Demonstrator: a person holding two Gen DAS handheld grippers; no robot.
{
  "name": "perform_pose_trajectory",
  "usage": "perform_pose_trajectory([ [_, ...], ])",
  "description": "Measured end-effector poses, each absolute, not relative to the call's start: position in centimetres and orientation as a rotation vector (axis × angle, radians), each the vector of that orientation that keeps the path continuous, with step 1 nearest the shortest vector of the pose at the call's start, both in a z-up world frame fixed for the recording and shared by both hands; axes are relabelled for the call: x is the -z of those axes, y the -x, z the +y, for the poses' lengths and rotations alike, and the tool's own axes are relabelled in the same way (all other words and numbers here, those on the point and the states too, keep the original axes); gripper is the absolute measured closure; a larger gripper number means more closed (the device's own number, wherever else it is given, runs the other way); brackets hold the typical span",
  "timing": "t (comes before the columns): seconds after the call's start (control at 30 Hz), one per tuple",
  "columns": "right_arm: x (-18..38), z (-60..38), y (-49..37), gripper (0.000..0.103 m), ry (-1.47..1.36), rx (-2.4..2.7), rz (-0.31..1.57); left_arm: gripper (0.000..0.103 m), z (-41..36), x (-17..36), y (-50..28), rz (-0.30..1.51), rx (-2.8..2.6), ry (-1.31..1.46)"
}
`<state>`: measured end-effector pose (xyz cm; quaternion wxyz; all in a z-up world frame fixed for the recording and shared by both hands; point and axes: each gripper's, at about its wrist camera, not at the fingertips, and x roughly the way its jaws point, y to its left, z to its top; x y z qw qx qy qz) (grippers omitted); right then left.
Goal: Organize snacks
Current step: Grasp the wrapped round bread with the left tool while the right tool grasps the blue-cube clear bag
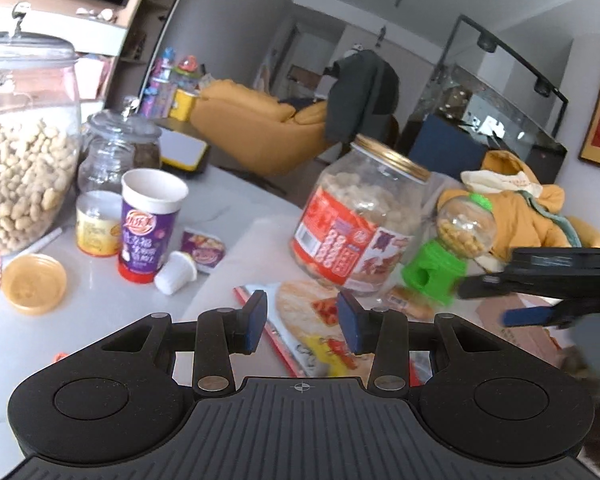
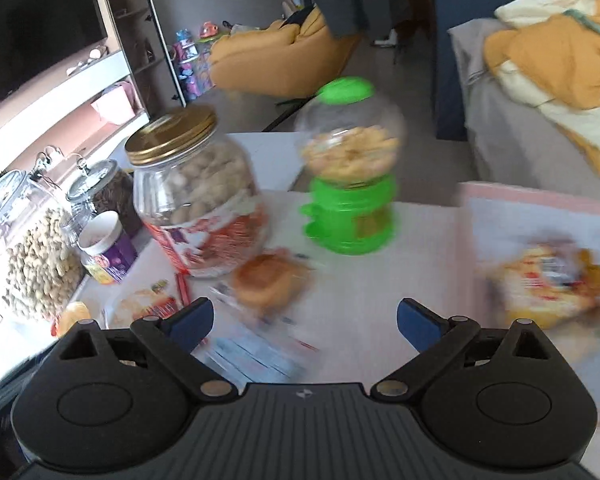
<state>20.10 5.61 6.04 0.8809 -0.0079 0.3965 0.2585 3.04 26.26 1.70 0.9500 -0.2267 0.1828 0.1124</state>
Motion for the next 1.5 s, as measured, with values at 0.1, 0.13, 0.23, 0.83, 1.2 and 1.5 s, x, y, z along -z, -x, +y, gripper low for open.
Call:
perform_pose_trajectory([
  [0.1,-3.7,9.0,-20.8,0.005,0.02,-0.517,0.806,0.06,26.6,-1.2,-3.3,0.4,-0.193,0.493],
  [0.13,-3.0,10.2,-21.1,0.005,0.042,-0.481,0.78,0.06,26.5,-1.1,-3.4,0.409,-0.184,0.49],
  [0.23,-1.2,12.7,-22.7,0.005,0.082,-0.446,0.794,0.06,26.1,-1.1,-3.4,0.417,-0.164,0.476],
  [0.83,-2.2,3.3,-14.2,0.058,0.185,-0.657,0.981,0.06,22.8,-2.4,-2.8,0.429,-0.026,0.445],
  [1.2,-2.0,-3.3,-8.5,0.018,0.331,-0.63,0.795,0.06,15.4,-5.3,-15.8,0.553,-0.039,0.13],
  [1.5,-1.4,-8.7,-7.2,0.008,0.236,-0.626,0.739,0.036,13.9,-1.5,-22.3,0.793,-0.063,0.053],
])
